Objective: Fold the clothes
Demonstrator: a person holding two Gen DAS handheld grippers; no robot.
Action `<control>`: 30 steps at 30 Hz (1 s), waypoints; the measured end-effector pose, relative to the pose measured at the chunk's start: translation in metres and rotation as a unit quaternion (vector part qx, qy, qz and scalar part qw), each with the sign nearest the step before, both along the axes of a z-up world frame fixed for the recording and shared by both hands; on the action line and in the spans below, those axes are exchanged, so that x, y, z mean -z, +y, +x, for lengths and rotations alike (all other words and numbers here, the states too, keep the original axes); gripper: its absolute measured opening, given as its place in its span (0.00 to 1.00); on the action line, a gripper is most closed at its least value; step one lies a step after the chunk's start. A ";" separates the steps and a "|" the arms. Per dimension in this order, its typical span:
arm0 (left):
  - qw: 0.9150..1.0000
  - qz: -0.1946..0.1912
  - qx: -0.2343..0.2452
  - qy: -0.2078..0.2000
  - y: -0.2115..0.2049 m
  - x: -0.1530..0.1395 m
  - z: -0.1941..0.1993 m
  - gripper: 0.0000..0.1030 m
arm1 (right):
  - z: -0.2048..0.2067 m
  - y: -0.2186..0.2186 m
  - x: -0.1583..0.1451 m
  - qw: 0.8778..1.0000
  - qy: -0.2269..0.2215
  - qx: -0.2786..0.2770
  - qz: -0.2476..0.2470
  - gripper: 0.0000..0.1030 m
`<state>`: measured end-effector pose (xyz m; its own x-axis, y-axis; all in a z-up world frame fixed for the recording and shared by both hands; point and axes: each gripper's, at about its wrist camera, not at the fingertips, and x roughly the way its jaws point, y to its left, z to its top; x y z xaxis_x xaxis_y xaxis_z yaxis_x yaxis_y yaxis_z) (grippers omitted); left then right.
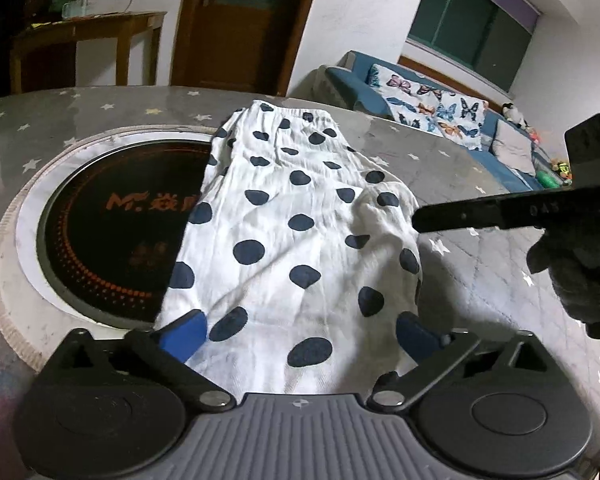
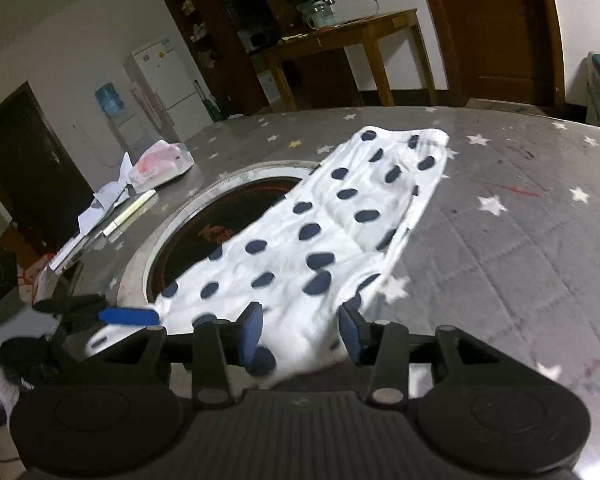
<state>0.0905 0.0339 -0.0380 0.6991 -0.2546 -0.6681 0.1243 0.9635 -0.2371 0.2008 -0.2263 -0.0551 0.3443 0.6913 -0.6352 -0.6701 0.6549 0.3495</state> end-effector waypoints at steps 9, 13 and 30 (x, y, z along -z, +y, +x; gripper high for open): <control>1.000 0.010 0.001 -0.010 -0.003 0.003 0.000 1.00 | 0.007 0.005 0.012 0.999 -0.014 -0.035 0.000 0.42; 1.000 0.010 -0.001 -0.012 -0.002 0.004 0.001 1.00 | 0.008 0.008 0.020 0.999 0.001 -0.050 -0.003 0.27; 0.999 0.022 -0.002 -0.025 -0.003 0.010 0.002 1.00 | -0.014 0.001 -0.009 0.991 -0.072 -0.021 -0.114 0.11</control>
<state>0.0926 0.0308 -0.0475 0.7326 -0.2239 -0.6428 0.1315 0.9731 -0.1890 0.1866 -0.2249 -0.0466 0.4166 0.5508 -0.7233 -0.7309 0.6760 0.0938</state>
